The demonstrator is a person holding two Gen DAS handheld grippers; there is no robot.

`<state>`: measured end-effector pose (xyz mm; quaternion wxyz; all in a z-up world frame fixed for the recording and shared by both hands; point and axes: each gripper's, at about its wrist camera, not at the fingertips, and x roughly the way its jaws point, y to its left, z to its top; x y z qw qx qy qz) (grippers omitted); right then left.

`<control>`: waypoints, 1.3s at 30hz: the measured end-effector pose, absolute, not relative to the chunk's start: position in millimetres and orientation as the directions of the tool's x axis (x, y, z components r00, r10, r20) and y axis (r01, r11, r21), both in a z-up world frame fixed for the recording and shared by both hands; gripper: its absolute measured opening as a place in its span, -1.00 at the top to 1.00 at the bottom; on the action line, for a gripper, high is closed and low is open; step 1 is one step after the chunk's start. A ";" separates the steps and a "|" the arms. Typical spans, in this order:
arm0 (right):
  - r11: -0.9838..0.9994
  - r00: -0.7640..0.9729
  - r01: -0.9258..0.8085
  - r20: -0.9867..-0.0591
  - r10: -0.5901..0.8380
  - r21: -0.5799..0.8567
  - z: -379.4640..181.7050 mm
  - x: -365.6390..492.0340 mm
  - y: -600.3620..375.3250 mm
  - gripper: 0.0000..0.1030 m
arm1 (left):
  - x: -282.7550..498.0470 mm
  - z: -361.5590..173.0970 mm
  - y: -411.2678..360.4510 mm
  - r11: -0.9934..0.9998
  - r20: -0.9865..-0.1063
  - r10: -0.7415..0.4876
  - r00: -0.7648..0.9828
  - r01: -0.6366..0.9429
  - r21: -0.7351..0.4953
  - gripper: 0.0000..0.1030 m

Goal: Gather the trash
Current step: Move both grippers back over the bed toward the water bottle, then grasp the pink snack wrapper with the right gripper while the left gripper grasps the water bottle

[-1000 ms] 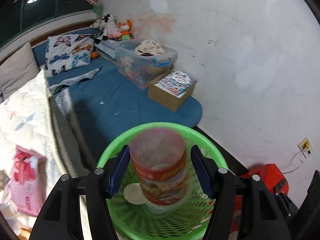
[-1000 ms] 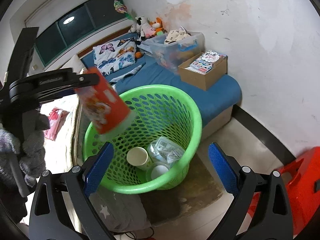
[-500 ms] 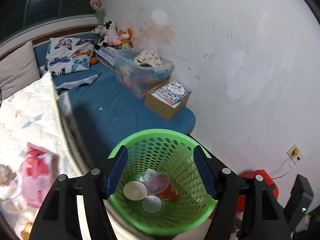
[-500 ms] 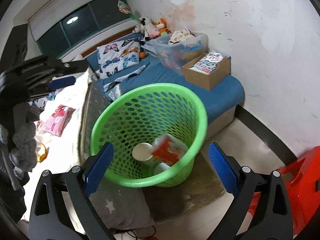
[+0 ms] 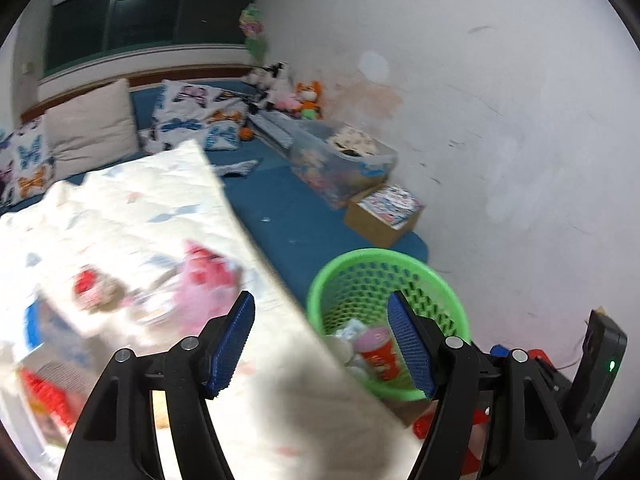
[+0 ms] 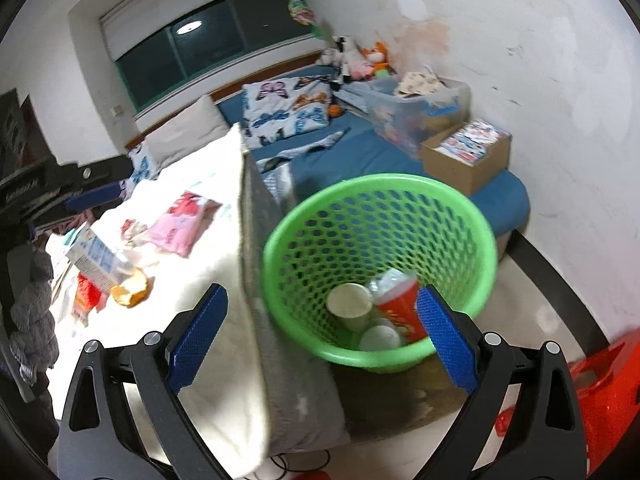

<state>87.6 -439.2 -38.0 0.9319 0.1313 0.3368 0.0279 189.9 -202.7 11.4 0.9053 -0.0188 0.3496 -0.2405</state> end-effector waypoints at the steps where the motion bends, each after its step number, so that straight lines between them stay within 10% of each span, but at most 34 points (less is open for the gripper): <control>1: 0.965 0.770 0.025 -0.620 0.148 0.261 -37.6 88.7 -433.3 -0.84 | 185.5 11.0 -191.3 0.890 -0.623 -0.440 0.647 0.409 -0.204 -0.29; 39: 0.917 0.547 -0.046 -0.758 0.355 0.396 -53.1 314.2 -277.7 -0.78 | 128.6 -45.8 90.2 0.961 -0.697 -0.057 0.715 -0.151 -0.233 -0.35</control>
